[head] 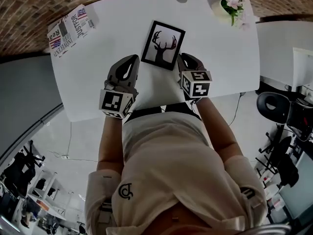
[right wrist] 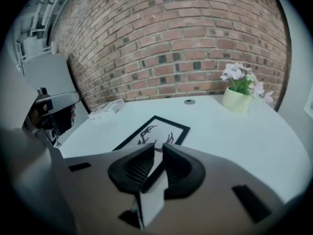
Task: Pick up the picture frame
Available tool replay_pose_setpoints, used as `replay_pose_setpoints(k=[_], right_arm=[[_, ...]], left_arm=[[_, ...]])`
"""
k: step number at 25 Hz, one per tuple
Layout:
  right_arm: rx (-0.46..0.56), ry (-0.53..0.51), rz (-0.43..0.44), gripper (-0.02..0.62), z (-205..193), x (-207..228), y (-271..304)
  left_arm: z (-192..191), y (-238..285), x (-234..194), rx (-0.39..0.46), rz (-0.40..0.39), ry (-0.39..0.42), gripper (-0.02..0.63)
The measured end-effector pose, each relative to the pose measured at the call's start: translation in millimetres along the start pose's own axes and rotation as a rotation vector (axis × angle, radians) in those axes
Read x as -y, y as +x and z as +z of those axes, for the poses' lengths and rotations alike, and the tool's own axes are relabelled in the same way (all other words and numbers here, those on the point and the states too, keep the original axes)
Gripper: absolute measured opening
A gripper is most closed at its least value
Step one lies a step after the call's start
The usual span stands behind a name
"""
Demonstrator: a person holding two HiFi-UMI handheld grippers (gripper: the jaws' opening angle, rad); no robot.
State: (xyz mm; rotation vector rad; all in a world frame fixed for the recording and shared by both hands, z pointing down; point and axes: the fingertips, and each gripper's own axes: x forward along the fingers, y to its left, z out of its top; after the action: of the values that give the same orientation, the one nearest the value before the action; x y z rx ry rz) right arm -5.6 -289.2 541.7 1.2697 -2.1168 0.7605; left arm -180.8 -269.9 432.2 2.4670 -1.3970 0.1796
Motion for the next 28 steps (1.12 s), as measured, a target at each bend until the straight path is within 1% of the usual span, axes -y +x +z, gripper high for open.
replay_pose_setpoints(k=[2,4,7,12,16,18,21,25,28], right_arm=[[-0.036,0.044,-0.007,0.073,-11.4,1.3,9.6],[-0.066,0.073,-0.016,0.091,-20.2,2.3,19.4],[-0.117,0.091,-0.046,0.117,-32.8,7.0,33.2],[-0.196,0.131,-0.083,0.158,-53.1,12.3,44.0],[-0.211,0.12,-0.081,0.158,-57.5,8.8,48.3],[-0.215,0.126,-0.072,0.135,-59.1,6.4,49.7],[-0.215,0.13,-0.073,0.133,-61.1,5.6,50.0],[-0.209,0.092,-0.07,0.135,-59.8,4.7,49.3],[-0.204,0.079,-0.062,0.136,-58.1,6.7,47.4]], left_arm=[[-7.1,7.7,-4.0,-0.026,-0.033,-0.006,0.012],[-9.0,14.8,-8.0,-0.035,-0.061,-0.004,0.012],[-14.3,23.2,-12.7,-0.046,-0.094,0.005,0.012],[-29.3,27.1,-13.1,-0.081,-0.136,-0.007,0.012],[-40.2,24.3,-13.4,-0.109,-0.147,0.004,0.012],[-46.5,20.6,-15.3,-0.12,-0.135,-0.006,0.013],[-48.5,15.8,-13.5,-0.112,-0.117,-0.007,0.012],[-55.2,8.6,-2.6,-0.132,-0.121,0.053,0.012],[-54.9,3.0,8.1,-0.119,-0.129,0.062,0.012]])
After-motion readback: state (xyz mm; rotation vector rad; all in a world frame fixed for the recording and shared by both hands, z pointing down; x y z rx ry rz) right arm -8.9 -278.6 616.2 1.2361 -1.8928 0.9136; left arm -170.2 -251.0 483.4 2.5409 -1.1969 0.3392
